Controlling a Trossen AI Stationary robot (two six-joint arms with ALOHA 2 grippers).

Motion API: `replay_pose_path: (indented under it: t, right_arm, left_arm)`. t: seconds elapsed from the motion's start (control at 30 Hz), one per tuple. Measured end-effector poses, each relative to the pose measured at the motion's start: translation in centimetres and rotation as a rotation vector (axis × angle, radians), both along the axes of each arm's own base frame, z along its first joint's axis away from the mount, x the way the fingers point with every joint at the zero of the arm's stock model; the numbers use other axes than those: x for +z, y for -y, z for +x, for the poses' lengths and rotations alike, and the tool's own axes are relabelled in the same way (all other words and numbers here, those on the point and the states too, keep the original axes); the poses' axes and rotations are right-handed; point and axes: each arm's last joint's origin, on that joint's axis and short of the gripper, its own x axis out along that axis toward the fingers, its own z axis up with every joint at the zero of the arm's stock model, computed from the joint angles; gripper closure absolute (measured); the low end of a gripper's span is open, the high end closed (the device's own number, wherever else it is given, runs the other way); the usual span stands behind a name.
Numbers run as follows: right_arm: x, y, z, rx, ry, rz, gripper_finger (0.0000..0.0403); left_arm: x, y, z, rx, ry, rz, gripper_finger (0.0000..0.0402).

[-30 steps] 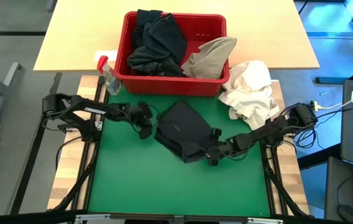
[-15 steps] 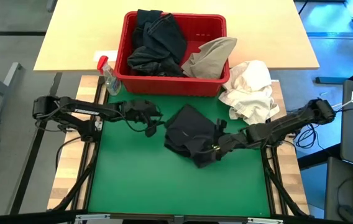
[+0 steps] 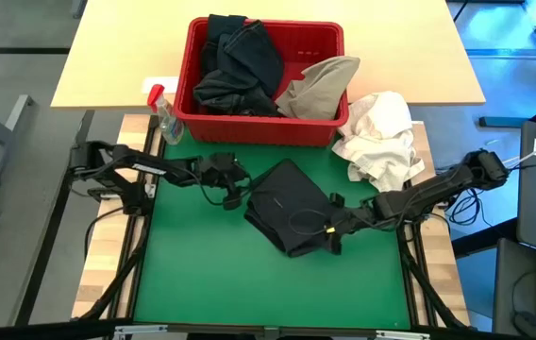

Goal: Fold Laundry from Bin
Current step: Fold the black shorts

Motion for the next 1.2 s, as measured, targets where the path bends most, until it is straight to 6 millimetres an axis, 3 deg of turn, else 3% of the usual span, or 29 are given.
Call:
replay_pose_path:
  t: [0.1, 0.2, 0.37, 0.6, 0.8, 0.93, 1.1, 1.2]
  right_arm:
    - [-0.8, 0.3, 0.9, -0.152, 0.072, -0.046, 0.0150]
    - [-3.3, 0.4, 0.8, -0.213, -0.003, -0.029, 0.0150]
    - [-6.4, 0.4, -0.1, -0.154, -0.205, -0.075, 0.0150]
    - [-6.4, 2.9, 0.3, 0.030, -0.324, -0.436, 0.0150]
    - [-5.1, 6.2, 1.4, 0.166, -0.358, -0.664, 0.0150]
    - [-1.5, 6.5, 1.7, 0.142, -0.391, -0.705, 0.0150]
    - [2.4, 4.9, 1.4, 0.163, -0.199, -0.399, 0.0150]
    - [3.3, 3.3, 1.8, 0.202, -0.040, -0.193, 0.0150]
  left_arm:
    - [-1.4, -0.6, 0.6, 0.009, 0.006, -0.037, 0.0207]
    - [-3.0, -0.8, 0.7, 0.040, -0.037, -0.084, 0.0207]
    - [-4.1, 0.2, 0.1, 0.060, -0.155, -0.197, 0.0207]
    - [-4.2, 3.6, -0.4, 0.114, -0.265, -0.446, 0.0207]
    - [-3.2, 5.1, -0.7, 0.077, -0.255, -0.401, 0.0207]
    - [-1.2, 5.0, -2.1, 0.072, -0.252, -0.356, 0.0207]
    - [2.4, 5.2, -3.4, 0.003, -0.154, -0.278, 0.0207]
    - [4.1, 5.8, -3.5, -0.096, -0.051, -0.219, 0.0207]
